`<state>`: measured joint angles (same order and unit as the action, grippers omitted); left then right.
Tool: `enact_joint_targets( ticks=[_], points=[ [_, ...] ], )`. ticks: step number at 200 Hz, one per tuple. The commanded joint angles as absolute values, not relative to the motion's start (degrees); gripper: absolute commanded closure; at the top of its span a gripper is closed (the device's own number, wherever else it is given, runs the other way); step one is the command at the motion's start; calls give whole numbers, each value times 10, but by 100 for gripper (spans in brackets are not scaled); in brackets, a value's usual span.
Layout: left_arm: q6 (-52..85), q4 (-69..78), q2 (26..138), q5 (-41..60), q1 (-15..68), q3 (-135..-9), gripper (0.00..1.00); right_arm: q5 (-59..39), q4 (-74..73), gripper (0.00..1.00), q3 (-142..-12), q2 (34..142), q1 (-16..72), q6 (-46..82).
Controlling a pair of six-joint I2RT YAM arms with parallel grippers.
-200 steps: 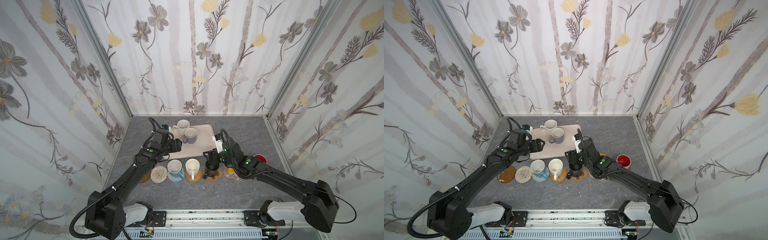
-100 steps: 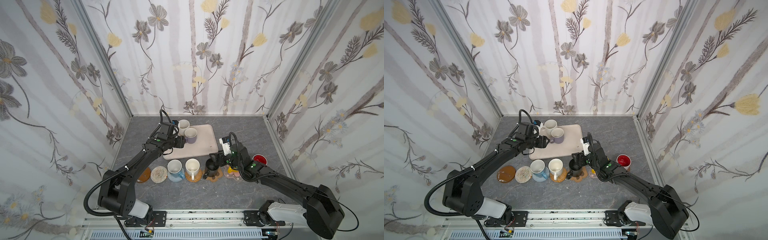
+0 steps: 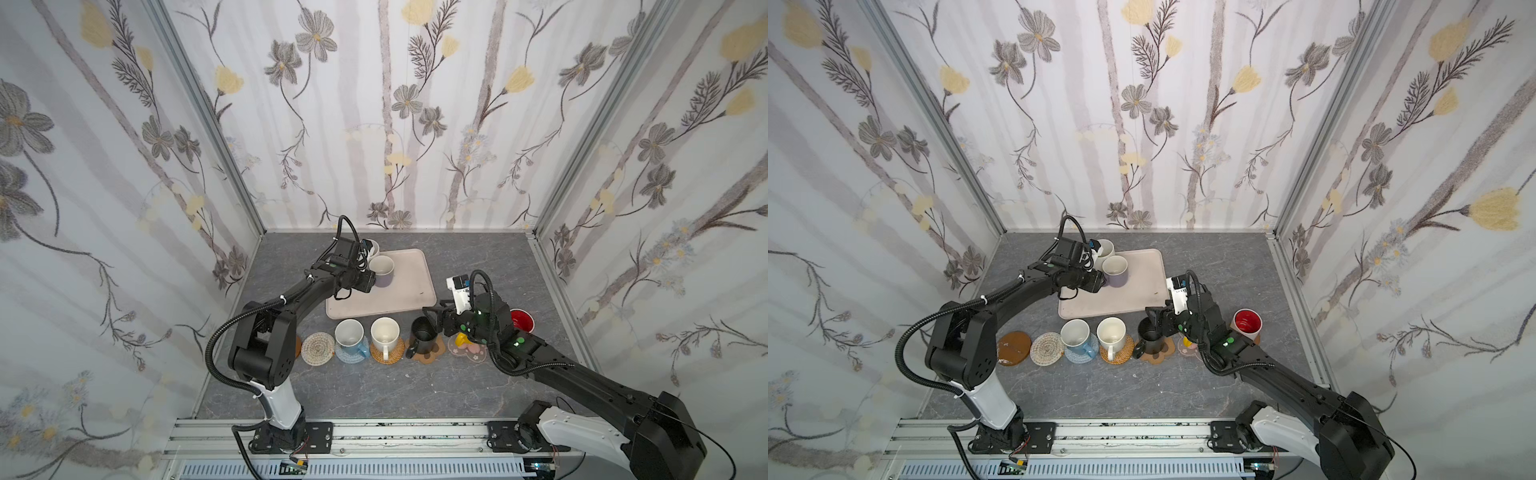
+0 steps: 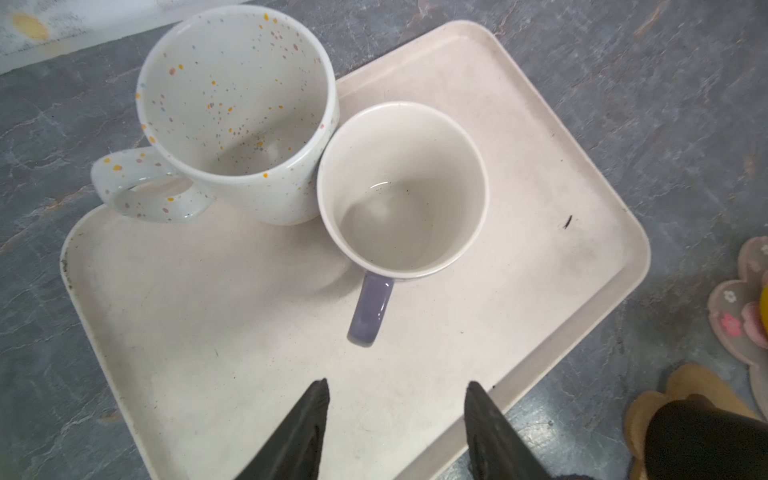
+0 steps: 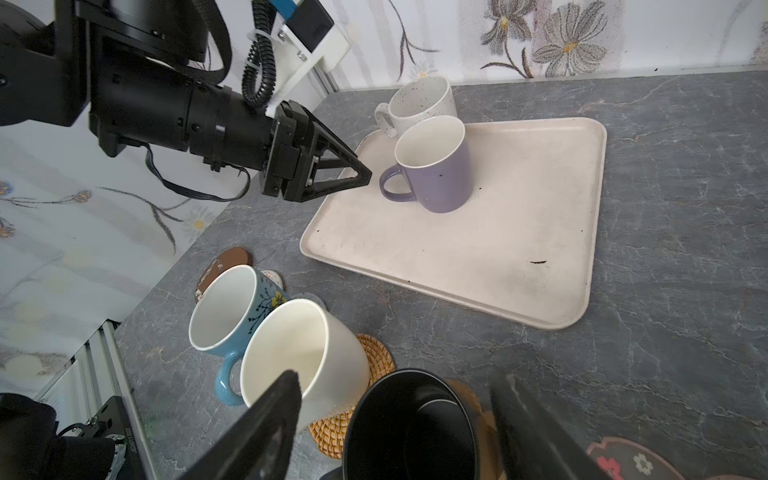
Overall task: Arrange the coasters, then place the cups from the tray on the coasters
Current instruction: 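Open and raise the right gripper while moving the left gripper over the tray, then lower the left gripper and close it on the lavender mug's rim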
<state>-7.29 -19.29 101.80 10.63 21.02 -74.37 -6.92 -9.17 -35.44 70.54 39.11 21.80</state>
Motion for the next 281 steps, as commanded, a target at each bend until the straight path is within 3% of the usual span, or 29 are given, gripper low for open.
enact_joint_targets(
  ticks=[1, 52, 185, 256, 281],
  points=[
    [-102, -194, 1042, 91, 209, -772, 38, -63, -120, 27, -353, 704, 391, 213],
    [-122, -209, 1105, 95, 204, -817, 38, -66, -125, 27, -352, 714, 391, 213],
    [-132, -217, 1167, 92, 206, -853, 70, -63, -133, 27, -353, 733, 390, 213],
    [-134, -218, 1162, 61, 220, -857, 99, -61, -132, 27, -352, 727, 390, 213],
    [-132, -218, 1152, 53, 228, -851, 100, -61, -132, 27, -352, 724, 390, 213]
  ],
)
